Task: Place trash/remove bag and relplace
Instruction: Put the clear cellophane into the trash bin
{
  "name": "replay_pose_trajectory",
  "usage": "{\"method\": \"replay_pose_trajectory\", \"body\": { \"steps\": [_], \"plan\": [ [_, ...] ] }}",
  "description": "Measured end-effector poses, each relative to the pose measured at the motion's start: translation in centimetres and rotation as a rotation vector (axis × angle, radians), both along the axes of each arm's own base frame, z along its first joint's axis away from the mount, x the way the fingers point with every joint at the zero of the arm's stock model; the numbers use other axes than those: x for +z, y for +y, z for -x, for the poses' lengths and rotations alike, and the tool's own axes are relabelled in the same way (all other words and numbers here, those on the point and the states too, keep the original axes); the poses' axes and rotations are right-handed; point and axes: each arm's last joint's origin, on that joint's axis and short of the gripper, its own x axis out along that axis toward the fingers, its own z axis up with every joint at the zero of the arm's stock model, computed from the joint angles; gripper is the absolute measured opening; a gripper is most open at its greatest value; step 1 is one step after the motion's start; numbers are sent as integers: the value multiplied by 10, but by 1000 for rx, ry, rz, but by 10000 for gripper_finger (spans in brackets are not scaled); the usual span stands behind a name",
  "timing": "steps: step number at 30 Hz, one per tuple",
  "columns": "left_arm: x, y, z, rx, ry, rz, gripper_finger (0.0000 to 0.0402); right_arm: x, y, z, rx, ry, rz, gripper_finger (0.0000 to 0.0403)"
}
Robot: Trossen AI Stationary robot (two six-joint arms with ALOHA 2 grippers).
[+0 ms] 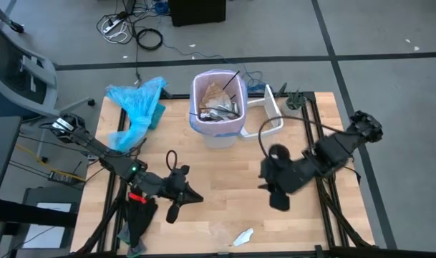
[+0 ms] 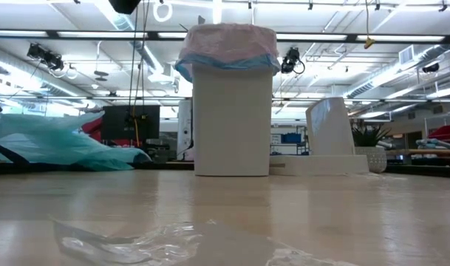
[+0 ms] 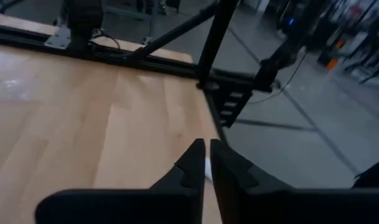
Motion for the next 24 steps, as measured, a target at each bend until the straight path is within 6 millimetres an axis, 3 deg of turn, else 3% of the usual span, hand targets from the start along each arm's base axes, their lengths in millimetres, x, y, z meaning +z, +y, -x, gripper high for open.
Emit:
{"method": "replay_pose_trajectory", "body": {
  "steps": [5, 8, 14, 19, 24],
  "plan": [
    [10, 1, -9, -17, 4, 83, 85, -4, 31, 25, -61, -7, -22, 139],
    [17, -2, -18, -49, -9, 79, 125, -18, 48, 41, -109, 14, -18, 139],
    [19, -14, -40, -138, -21, -183, 181, -69, 76, 66, -228, 95, -46, 137],
    [13, -25, -60, -201, 145, -387, 187, -115, 93, 78, -304, 115, -116, 137],
    [10, -43, -85, -281, 272, -548, 188, -149, 105, 81, -301, 91, -204, 135]
  ]
}}
